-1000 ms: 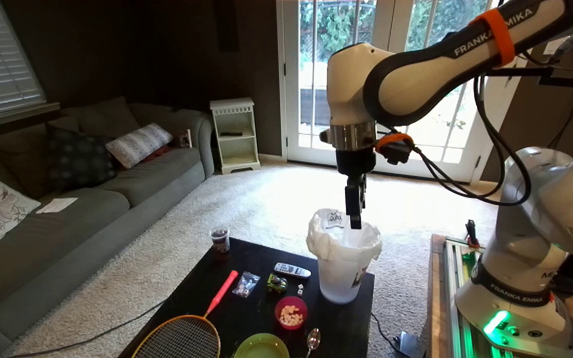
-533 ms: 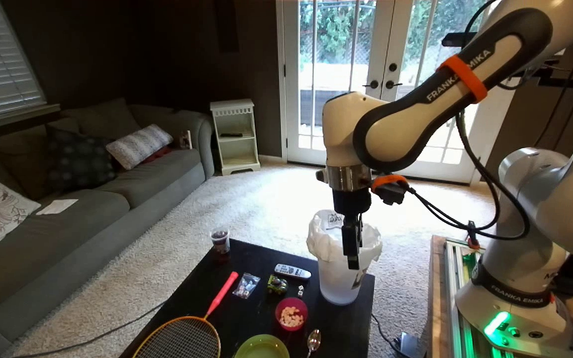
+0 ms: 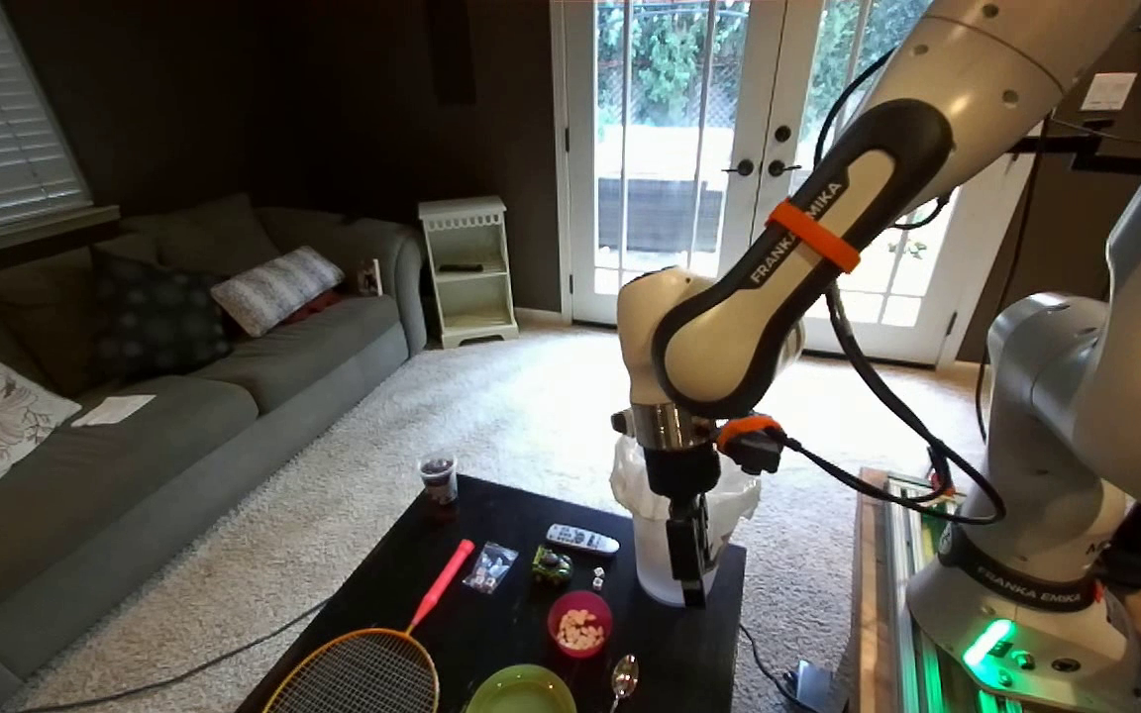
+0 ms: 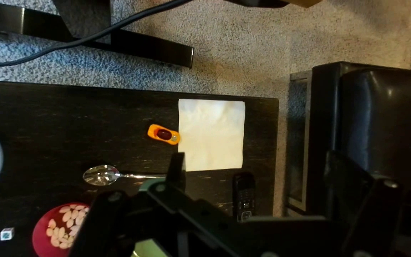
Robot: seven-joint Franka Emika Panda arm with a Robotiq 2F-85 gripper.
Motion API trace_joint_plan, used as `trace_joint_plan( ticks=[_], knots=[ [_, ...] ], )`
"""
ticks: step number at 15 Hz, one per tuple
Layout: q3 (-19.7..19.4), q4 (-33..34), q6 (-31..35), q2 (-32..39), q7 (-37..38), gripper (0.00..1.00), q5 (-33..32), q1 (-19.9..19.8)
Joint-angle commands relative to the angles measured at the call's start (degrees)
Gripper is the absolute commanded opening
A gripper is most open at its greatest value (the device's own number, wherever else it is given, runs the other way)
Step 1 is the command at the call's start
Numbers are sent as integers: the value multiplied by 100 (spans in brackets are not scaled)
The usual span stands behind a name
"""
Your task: Turn the small orange object on the table
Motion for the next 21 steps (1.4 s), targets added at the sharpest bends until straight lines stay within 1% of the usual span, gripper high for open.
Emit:
trace_joint_plan(
  ticks=[1,4,10,11,12,14,16,18,19,21],
  knots=[
    [176,63,-18,130,-66,100,53,-154],
    [227,203,-16,373,-120,100,76,-183],
    [230,222,-16,393,-131,100,79,-188],
    [278,222,52,486,-133,100,225,-133],
    [334,214,131,553,-100,100,306,-98],
    [533,198,403,773,356,100,473,-9],
    [766,171,841,1027,706,100,721,62],
    [1002,144,1512,1314,1143,100,887,117],
    [1106,101,2094,1506,1574,100,825,181],
    [1293,146,2948,1904,2053,100,933,238]
  ],
)
